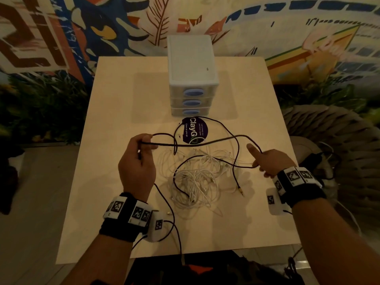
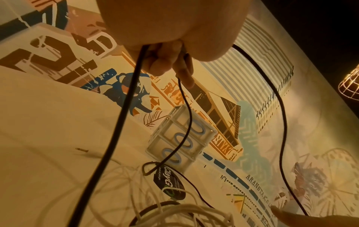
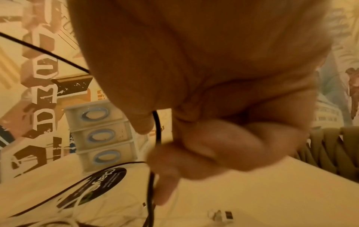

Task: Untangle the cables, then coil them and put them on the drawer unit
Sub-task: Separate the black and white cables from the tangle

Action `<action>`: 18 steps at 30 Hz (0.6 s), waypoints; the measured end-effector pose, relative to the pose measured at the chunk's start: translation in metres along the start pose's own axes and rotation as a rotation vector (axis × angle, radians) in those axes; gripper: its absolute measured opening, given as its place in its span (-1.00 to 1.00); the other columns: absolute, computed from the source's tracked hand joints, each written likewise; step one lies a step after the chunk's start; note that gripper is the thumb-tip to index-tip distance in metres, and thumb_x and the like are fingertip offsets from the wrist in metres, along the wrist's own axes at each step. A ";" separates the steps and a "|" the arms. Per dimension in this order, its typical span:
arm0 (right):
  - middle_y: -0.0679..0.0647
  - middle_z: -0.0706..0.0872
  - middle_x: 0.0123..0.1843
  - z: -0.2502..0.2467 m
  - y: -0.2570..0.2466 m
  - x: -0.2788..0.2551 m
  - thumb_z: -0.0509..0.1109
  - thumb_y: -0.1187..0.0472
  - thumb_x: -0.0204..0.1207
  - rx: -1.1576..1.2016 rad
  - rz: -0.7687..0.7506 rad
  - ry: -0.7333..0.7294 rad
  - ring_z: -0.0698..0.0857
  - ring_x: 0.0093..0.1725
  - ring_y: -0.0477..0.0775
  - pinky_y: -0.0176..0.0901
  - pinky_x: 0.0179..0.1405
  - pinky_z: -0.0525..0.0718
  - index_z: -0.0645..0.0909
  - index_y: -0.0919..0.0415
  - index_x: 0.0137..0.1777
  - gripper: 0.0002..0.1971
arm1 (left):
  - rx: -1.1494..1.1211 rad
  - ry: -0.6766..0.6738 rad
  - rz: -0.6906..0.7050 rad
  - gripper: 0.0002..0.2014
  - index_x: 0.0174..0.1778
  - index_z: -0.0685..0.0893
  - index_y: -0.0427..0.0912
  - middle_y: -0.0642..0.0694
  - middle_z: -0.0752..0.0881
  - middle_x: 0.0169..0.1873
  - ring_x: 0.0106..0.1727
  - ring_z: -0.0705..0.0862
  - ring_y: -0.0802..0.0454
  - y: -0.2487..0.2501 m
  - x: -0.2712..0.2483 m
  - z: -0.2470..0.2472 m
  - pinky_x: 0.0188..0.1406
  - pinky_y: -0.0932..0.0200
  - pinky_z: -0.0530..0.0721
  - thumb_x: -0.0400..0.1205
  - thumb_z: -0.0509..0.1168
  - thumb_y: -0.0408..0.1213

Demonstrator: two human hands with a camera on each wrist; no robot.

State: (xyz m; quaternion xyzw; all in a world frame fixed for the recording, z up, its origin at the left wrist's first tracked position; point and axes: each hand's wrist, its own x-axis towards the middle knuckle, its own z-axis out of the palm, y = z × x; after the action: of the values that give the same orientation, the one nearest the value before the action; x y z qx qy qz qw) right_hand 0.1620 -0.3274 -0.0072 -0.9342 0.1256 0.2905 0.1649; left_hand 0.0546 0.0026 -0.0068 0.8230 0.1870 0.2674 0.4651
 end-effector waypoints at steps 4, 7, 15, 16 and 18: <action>0.10 0.81 -0.41 -0.001 -0.004 -0.008 0.19 -0.42 0.62 0.325 -0.127 0.101 0.78 -0.47 0.10 -0.04 -0.34 0.75 0.80 0.16 -0.33 -0.31 | -0.051 -0.083 -0.019 -0.78 0.22 0.67 0.06 0.17 0.83 -0.19 -0.50 0.59 0.14 -0.001 -0.003 0.004 -0.50 0.36 0.45 0.83 0.11 -0.10; 0.09 0.77 -0.46 -0.012 -0.018 -0.013 0.37 -0.30 0.60 0.631 -0.316 0.242 0.79 -0.47 0.13 0.19 -0.25 0.85 0.78 0.13 -0.31 -0.48 | -0.037 -0.138 -0.030 -0.75 0.20 0.69 0.01 0.14 0.83 -0.19 -0.54 0.55 0.16 -0.002 -0.005 0.010 -0.52 0.37 0.42 0.83 0.10 -0.11; -0.03 0.83 -0.32 -0.036 -0.053 -0.031 0.45 -0.06 0.61 0.728 -0.665 0.309 0.84 -0.24 0.11 0.36 0.05 0.78 0.72 -0.17 -0.20 -0.85 | 0.001 -0.256 -0.031 -0.83 0.06 0.73 -0.02 0.14 0.82 -0.13 -0.12 0.73 0.25 -0.004 -0.005 0.017 -0.12 0.28 0.63 0.81 0.23 -0.12; -0.03 0.82 -0.31 -0.036 -0.058 -0.037 0.43 -0.03 0.64 0.720 -0.703 0.302 0.84 -0.23 0.11 0.35 0.05 0.77 0.71 -0.20 -0.20 -0.84 | 0.012 -0.263 -0.024 -0.85 0.07 0.74 0.00 0.17 0.82 -0.11 -0.06 0.74 0.29 -0.003 -0.006 0.018 -0.06 0.26 0.67 0.78 0.29 -0.08; -0.04 0.81 -0.29 -0.035 -0.067 -0.046 0.38 -0.03 0.66 0.677 -0.770 0.293 0.83 -0.23 0.06 0.31 0.03 0.78 0.68 -0.24 -0.19 -0.83 | 0.017 -0.271 -0.010 -0.88 0.08 0.77 0.03 0.21 0.81 -0.07 0.06 0.75 0.30 -0.002 -0.008 0.022 0.11 0.25 0.70 0.69 0.43 -0.06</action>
State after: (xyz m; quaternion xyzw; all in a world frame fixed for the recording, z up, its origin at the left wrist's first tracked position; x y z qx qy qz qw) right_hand 0.1651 -0.2729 0.0626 -0.8380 -0.1181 0.0187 0.5324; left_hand 0.0617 -0.0149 -0.0200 0.8545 0.1288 0.1500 0.4803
